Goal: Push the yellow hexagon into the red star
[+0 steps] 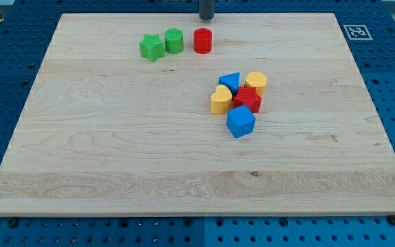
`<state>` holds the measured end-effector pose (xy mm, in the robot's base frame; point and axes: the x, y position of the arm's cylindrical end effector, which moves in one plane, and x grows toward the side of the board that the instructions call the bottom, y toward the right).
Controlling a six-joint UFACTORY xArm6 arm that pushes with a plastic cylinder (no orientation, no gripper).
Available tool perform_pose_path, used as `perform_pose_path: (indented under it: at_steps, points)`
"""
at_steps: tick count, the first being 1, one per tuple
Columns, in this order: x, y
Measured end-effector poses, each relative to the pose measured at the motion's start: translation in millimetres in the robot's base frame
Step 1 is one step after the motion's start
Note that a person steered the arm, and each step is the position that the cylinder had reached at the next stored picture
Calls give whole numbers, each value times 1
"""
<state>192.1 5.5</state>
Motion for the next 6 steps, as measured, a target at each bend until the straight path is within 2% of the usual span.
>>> perform_pose_path:
  at_steps: [2, 4, 5, 6]
  points:
    - [0, -79]
    - [0, -134]
    - [15, -104]
    - [52, -32]
